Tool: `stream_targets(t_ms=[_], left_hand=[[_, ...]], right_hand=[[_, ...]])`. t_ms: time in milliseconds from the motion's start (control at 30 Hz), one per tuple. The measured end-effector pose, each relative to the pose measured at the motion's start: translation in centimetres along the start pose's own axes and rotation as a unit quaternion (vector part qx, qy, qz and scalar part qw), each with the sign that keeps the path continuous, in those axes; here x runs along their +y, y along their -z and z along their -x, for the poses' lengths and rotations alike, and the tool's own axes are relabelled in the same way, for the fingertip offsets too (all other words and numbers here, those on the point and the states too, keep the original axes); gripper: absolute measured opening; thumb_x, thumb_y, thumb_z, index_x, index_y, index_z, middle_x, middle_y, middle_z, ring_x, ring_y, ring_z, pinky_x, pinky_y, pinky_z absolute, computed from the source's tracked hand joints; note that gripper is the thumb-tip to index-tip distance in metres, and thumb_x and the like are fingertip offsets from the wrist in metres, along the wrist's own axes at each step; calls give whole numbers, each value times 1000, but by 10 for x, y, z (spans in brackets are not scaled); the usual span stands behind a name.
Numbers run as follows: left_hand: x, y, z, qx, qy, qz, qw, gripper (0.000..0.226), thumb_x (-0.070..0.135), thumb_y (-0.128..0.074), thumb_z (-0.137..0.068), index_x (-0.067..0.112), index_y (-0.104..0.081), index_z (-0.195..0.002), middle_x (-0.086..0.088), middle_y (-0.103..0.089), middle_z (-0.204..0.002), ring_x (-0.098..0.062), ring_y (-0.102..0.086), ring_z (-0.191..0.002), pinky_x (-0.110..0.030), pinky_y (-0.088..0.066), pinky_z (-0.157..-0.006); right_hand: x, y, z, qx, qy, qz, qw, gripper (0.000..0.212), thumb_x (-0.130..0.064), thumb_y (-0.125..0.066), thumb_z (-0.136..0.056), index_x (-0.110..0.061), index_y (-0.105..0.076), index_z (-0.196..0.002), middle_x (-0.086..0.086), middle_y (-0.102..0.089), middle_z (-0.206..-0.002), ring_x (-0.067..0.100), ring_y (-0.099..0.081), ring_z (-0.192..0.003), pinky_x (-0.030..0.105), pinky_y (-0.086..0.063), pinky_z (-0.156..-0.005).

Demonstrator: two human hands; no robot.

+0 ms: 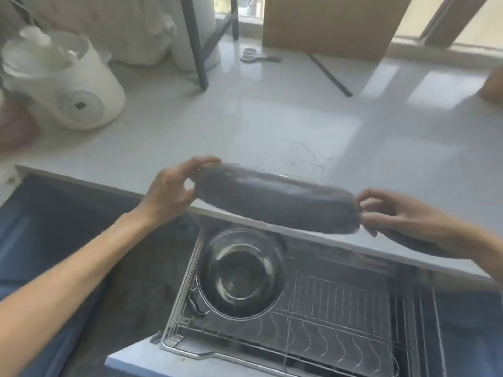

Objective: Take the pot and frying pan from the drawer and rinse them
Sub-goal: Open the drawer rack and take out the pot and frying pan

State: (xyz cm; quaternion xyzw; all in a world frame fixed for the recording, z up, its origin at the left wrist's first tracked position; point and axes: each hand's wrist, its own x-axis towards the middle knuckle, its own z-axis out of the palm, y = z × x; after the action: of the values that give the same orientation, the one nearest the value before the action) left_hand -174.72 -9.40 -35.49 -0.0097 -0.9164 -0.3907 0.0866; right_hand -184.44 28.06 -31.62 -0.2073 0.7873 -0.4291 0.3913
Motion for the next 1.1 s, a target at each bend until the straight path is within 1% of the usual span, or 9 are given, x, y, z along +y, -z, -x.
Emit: stream_targets(t_ms=[100,167,233,400,500,600,767,1000,1100], left_hand=[[1,6,-43,-22,97,-51,994,38,30,-52,-91,28,-36,-125,11,-63,-81,-22,-54,-65,-33,-34,-68],[-5,7,-69,-23,143,-40,989,33,33,-47,-94,21,-36,-122,6,-64,-69,-15,-58,-64,-33,-36,-66],[-15,7,-87,-6,189,-15,982,26,34,-48,-91,23,-39,-113,-2,-64,-67,-18,-59,-61,-33,-44,-62],[-41,10,-103,51,275,93,956,32,27,-62,-83,23,-47,-111,0,-62,-73,-13,-58,-57,-25,-48,-61],[-59,11,-102,0,249,131,960,36,13,-63,-84,27,-49,-114,-1,-66,-79,-13,-58,-67,-24,-48,-71],[-79,6,-98,-52,222,103,968,40,11,-61,-85,33,-52,-117,-2,-70,-87,-17,-57,-76,-28,-46,-79],[-105,-6,-98,-33,213,75,974,37,12,-68,-81,41,-56,-102,0,-68,-80,-16,-52,-64,-24,-44,-65],[-119,-17,-102,-19,210,68,975,39,19,-67,-82,31,-58,-118,3,-68,-83,-10,-57,-67,-22,-44,-66],[-117,-18,-93,-39,228,68,970,44,33,-62,-87,32,-50,-129,-1,-68,-106,-12,-62,-84,-24,-48,-73]], right_hand=[[-10,24,-24,-6,-12,123,992,36,-19,-72,-79,-18,-54,-111,-2,-68,-89,15,-60,-84,23,-45,-75],[-11,38,-45,71,-2,309,949,42,-26,-71,-81,-28,-52,-119,-7,-68,-99,17,-61,-92,30,-44,-81],[-11,42,-63,139,3,383,913,47,-35,-67,-83,-36,-46,-125,-7,-66,-105,22,-60,-95,37,-45,-83],[5,32,-99,150,27,194,969,41,-29,-78,-72,-44,-55,-103,-5,-69,-86,20,-64,-76,36,-48,-73],[20,24,-117,130,30,111,985,38,-20,-80,-71,-38,-63,-100,8,-71,-81,23,-56,-63,33,-45,-64],[33,18,-130,117,23,118,986,37,-22,-79,-72,-37,-64,-103,9,-73,-86,22,-57,-63,31,-45,-65],[48,17,-154,138,19,193,971,37,-32,-76,-74,-42,-62,-108,-4,-69,-97,11,-60,-82,26,-45,-72],[56,23,-168,148,15,256,955,39,-41,-72,-76,-48,-58,-111,-6,-66,-103,17,-57,-92,31,-43,-78],[55,18,-164,182,40,309,933,42,-38,-72,-76,-40,-60,-116,-4,-61,-113,21,-56,-107,35,-43,-90]])
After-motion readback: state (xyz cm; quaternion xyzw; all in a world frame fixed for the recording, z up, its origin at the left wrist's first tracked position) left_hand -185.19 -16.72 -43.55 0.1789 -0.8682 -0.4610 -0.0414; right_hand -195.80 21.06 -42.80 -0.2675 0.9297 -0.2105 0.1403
